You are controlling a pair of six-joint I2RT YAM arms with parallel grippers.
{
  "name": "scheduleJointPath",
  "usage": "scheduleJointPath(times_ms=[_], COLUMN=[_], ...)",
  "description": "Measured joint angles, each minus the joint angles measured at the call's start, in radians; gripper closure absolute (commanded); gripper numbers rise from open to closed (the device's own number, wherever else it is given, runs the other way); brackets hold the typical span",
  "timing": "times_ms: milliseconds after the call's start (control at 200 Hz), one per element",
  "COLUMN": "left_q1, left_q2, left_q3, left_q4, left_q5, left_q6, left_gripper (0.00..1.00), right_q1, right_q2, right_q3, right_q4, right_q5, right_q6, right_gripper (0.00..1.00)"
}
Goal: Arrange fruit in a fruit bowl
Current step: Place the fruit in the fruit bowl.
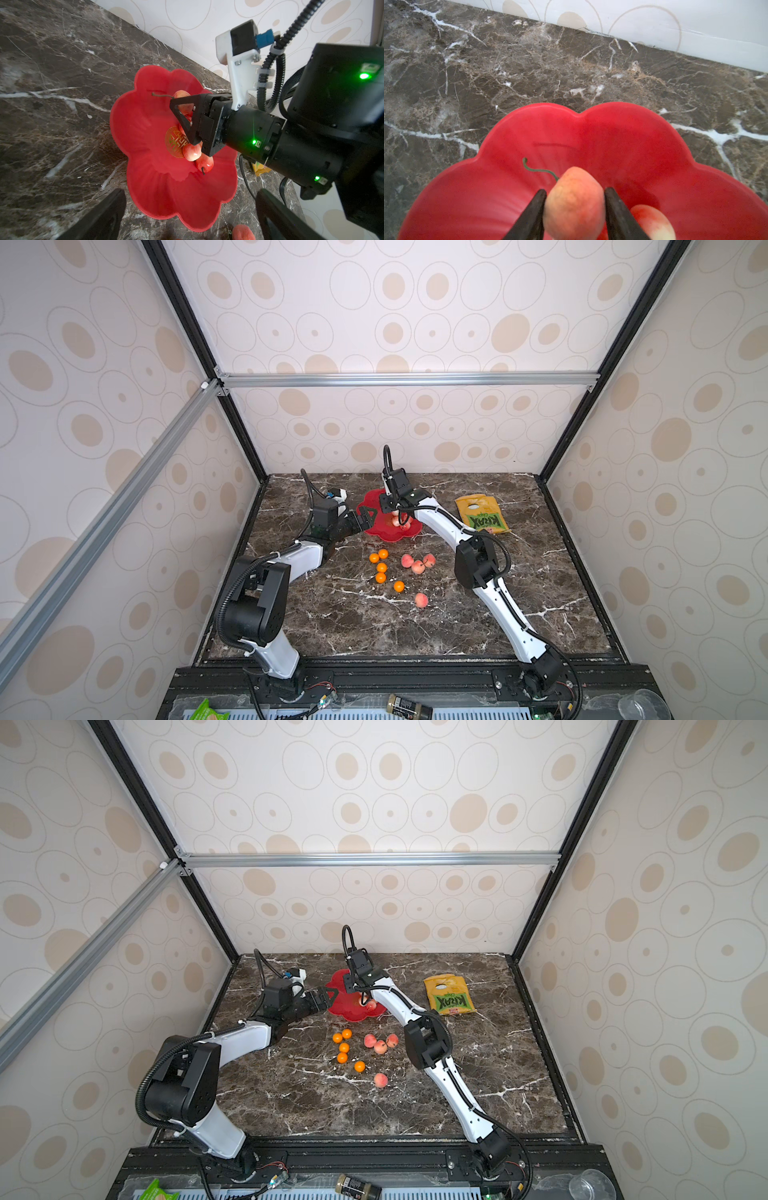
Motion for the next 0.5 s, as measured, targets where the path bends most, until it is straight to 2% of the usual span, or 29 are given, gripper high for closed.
scheduleJointPath(times_ms=[500], left_q1=[0.0], left_q2=[0.008], left_q3=[0.006], left_q4=[0.001], left_q5=[0.012], left_q6=[0.0], left_gripper=[0.02], right_q1=[-0.024], right_q2=[0.0], right_q3=[0.001], right_q4=[-0.041], right_q5=[-0.006], right_q6=[0.022], right_gripper=[0.5])
